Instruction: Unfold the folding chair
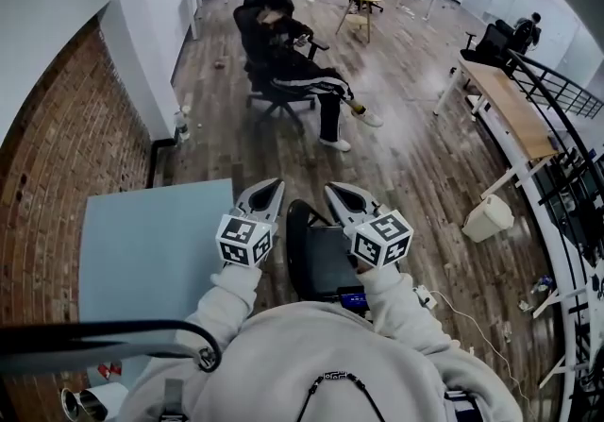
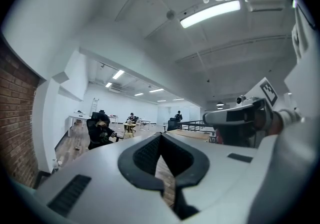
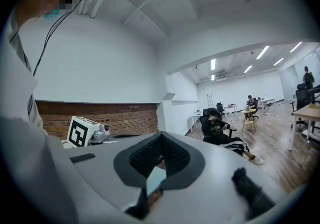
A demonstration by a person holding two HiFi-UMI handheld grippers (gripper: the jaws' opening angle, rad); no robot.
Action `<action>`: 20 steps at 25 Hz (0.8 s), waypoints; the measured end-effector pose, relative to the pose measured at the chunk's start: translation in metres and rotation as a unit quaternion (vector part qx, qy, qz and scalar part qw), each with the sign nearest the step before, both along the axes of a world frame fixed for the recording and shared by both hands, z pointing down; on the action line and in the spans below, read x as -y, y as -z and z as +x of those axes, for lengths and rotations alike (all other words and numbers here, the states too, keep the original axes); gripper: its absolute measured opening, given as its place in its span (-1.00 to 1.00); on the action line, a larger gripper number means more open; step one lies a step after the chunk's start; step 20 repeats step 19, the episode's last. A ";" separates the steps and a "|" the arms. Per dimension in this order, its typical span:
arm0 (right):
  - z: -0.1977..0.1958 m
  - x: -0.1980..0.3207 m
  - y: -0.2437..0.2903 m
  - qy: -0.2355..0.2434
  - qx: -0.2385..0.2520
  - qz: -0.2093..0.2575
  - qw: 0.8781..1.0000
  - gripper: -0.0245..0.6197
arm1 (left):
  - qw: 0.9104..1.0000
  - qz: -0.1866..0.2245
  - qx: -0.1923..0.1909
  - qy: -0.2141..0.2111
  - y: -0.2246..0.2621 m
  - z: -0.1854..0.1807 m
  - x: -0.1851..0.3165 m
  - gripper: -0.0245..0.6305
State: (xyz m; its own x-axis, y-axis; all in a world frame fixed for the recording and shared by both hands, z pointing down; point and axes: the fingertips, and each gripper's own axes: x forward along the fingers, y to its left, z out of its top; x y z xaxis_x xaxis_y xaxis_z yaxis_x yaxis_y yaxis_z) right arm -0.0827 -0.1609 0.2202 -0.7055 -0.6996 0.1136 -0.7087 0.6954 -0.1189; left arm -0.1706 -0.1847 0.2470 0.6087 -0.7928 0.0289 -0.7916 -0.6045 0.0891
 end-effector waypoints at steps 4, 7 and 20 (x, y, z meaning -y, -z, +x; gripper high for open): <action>0.002 -0.004 0.001 -0.003 -0.013 0.001 1.000 -0.91 | 1.000 0.000 0.009 -0.025 -0.002 0.002 -0.006 -0.91; 0.001 -0.006 -0.002 -0.004 -0.016 -0.003 1.000 -0.91 | 0.999 0.001 0.004 -0.031 -0.002 -0.002 -0.010 -0.91; -0.020 -0.012 -0.015 0.008 -0.029 -0.010 0.999 -0.91 | 1.000 -0.003 -0.007 -0.021 -0.011 -0.029 -0.017 -0.91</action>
